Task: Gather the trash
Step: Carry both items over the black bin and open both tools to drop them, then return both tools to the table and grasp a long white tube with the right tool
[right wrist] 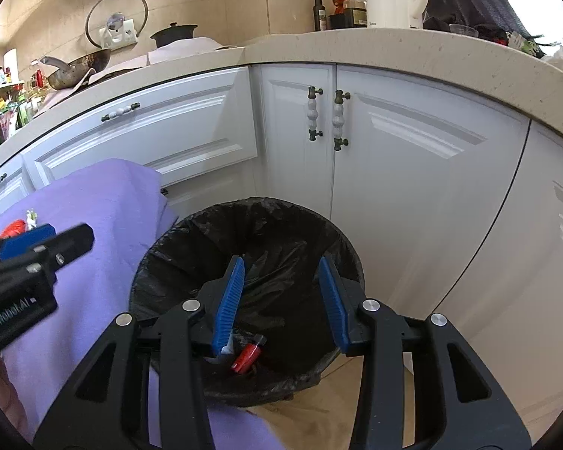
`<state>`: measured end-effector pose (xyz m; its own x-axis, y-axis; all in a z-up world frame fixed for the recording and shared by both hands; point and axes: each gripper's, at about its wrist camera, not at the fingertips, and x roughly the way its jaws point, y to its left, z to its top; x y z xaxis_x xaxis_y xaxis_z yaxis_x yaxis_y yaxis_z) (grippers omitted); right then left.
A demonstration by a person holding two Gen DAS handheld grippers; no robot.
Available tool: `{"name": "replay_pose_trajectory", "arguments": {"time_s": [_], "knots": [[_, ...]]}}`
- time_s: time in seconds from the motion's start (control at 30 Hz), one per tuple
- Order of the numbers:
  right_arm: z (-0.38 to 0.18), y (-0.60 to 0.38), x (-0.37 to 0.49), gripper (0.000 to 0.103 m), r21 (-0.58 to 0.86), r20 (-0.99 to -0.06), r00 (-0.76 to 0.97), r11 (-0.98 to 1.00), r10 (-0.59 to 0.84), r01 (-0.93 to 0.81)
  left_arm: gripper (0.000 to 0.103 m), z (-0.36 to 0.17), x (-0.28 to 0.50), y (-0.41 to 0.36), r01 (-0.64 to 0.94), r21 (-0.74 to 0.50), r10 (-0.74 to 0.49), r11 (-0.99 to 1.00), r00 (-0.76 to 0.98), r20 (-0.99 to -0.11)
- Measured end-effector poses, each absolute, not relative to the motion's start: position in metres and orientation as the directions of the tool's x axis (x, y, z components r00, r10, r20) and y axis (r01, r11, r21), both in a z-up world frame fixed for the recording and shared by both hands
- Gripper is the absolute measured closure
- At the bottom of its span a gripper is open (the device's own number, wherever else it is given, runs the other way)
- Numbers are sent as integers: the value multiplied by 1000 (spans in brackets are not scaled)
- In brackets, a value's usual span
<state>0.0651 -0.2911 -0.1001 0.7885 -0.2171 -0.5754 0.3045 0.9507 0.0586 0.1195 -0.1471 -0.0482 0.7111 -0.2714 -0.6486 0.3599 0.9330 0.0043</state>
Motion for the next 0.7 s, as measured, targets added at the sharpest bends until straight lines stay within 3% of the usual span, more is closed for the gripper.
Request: {"name": "replay_pose_trajectory", "arguments": {"time_s": [0.4, 0.7], "knots": [[-79, -227, 33, 60, 100, -563, 813, 964, -149, 246, 49, -21, 83, -60, 304, -5, -241, 953, 746, -620], [-73, -152, 19, 60, 101, -567, 822, 985, -56, 137, 49, -18, 56, 38, 169, 9, -129, 986, 781, -611]]}}
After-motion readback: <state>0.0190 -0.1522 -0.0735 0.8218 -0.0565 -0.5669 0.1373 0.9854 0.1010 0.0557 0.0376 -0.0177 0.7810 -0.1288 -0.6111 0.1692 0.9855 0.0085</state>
